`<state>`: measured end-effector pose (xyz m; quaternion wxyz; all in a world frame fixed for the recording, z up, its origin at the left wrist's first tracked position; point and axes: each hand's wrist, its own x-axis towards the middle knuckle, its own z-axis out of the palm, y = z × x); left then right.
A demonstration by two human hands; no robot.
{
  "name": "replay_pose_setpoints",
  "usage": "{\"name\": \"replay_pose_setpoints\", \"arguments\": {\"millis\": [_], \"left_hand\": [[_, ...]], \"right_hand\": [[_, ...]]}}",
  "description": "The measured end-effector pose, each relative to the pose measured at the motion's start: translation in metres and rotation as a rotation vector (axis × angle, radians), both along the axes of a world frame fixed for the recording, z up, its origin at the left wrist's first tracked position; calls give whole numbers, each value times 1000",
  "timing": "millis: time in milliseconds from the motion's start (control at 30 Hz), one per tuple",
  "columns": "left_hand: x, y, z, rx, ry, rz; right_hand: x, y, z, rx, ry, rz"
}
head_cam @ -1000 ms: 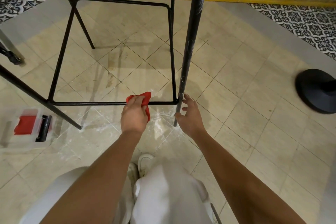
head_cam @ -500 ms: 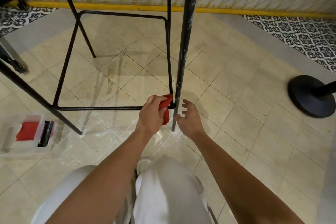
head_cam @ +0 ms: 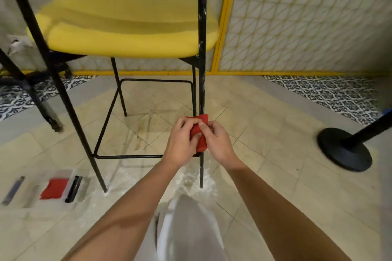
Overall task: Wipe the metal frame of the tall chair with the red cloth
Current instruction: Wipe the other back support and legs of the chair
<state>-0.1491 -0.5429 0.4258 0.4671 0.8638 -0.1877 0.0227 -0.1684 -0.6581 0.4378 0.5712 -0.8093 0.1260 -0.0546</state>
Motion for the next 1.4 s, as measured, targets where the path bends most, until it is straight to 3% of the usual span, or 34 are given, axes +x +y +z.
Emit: {"name": "replay_pose_setpoints", "arguments": {"millis": [200,333,400,533,667,800,1000,1167,1400], "left_hand": [[-17,0,82,-7,-147,-68],[-25,0,131,-92,-236,-6],[-24,2,152,-178,-230,45],[-12,6,190,-306,-49,32],[-2,9,228,-352,-65,-34],[7,9,269,-415,-82,-25],[27,4,313,-360,-146,27],[33,6,332,-241,-159,-122],[40,15,353,-254,-374,118]], "right_hand": [[-16,-1,74,81,-162,-86],[-21,2,114,140,-288,-108],[-20,4,136,199,-349,-88],[-13,7,176,242,-444,-44],[-3,6,211,283,-521,-70],[4,8,240,173,-642,-152],[17,18,263,-165,-737,-150],[32,19,285,-168,-735,-216],[63,17,317,-95,-778,-345]]}}
